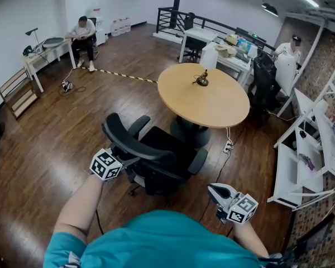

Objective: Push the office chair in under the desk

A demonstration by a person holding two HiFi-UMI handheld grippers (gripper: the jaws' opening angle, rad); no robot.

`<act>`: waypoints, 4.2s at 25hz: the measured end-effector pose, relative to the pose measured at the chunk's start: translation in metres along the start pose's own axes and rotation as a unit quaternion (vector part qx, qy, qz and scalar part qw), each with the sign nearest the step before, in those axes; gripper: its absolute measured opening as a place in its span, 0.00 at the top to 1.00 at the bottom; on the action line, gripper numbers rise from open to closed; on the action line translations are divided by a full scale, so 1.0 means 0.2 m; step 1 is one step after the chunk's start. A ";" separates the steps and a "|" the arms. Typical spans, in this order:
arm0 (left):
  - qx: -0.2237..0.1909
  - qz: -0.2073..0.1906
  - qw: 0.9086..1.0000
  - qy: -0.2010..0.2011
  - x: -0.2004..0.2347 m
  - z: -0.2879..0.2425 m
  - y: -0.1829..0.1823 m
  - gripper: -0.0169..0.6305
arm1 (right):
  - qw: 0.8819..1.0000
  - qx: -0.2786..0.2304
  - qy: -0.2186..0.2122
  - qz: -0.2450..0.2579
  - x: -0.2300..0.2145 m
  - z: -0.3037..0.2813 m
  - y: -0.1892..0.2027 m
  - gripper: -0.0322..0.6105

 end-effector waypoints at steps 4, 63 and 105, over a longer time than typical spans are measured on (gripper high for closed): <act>0.006 0.005 1.000 -0.010 -0.01 -0.16 0.00 0.49 | 1.000 0.002 -0.010 0.011 -0.15 0.17 -0.02 0.95; -0.083 0.102 0.991 -0.008 0.68 -0.76 0.06 0.42 | 0.996 0.012 0.092 0.009 -0.86 -0.27 0.04 0.95; -0.120 0.158 0.979 0.052 -0.46 1.22 0.21 0.72 | 0.998 0.011 0.051 0.030 0.97 -0.26 0.12 0.95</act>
Point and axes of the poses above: the fingertips, and each gripper's own axes: z backward along the fingers, x to its left, y out of its underside, the point moved 9 cm from there along z, backward along the fingers, and after that the axes turned 15 degrees about -y, right-handed, at the moved point
